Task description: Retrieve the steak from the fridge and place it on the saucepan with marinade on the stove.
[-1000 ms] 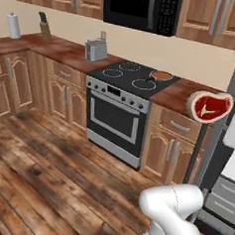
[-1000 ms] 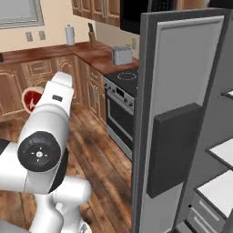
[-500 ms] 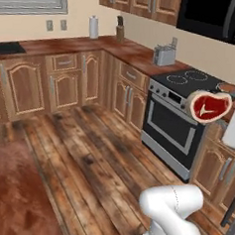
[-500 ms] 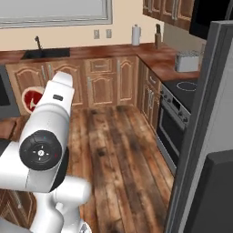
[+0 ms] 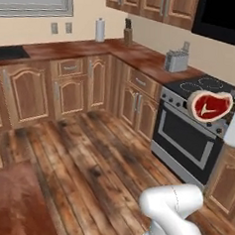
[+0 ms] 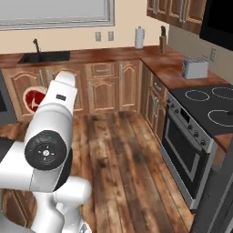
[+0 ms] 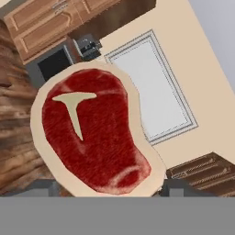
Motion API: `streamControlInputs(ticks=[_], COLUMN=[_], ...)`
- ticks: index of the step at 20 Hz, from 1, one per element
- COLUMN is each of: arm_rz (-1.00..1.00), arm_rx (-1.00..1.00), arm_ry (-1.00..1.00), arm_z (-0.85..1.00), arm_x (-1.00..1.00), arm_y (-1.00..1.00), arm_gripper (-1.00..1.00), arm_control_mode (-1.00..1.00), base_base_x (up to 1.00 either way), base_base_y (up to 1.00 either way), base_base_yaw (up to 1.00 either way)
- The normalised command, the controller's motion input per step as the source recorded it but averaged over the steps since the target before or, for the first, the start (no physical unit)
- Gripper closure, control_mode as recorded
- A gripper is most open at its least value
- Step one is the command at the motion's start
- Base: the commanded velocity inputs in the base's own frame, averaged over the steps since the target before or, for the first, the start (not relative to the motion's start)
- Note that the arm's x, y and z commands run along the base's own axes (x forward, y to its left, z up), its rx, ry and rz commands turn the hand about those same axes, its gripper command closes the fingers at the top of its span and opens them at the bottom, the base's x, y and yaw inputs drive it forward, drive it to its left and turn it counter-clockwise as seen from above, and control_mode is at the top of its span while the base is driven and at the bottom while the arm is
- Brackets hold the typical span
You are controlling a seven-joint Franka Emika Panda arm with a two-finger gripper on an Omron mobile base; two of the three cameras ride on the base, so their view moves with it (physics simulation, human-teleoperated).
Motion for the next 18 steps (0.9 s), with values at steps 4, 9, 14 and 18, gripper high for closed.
streamControlInputs(ticks=[4, 9, 14, 18], arm_rz=[0.0, 0.0, 0.0, 0.0], arm_rx=[0.0, 0.0, 0.0, 0.0], arm_ry=[0.0, 0.0, 0.0, 0.0], arm_z=[0.0, 0.0, 0.0, 0.0], arm_x=[0.0, 0.0, 0.0, 0.0], arm_y=[0.0, 0.0, 0.0, 0.0], arm_gripper=[1.0, 1.0, 1.0, 1.0], arm_control_mode=[1.0, 1.0, 1.0, 1.0], base_base_x=[1.0, 0.98, 0.69, 0.52], base_base_y=[0.0, -0.08, -0.37, -0.53], base_base_yaw=[-0.32, -0.43, -0.57, -0.66])
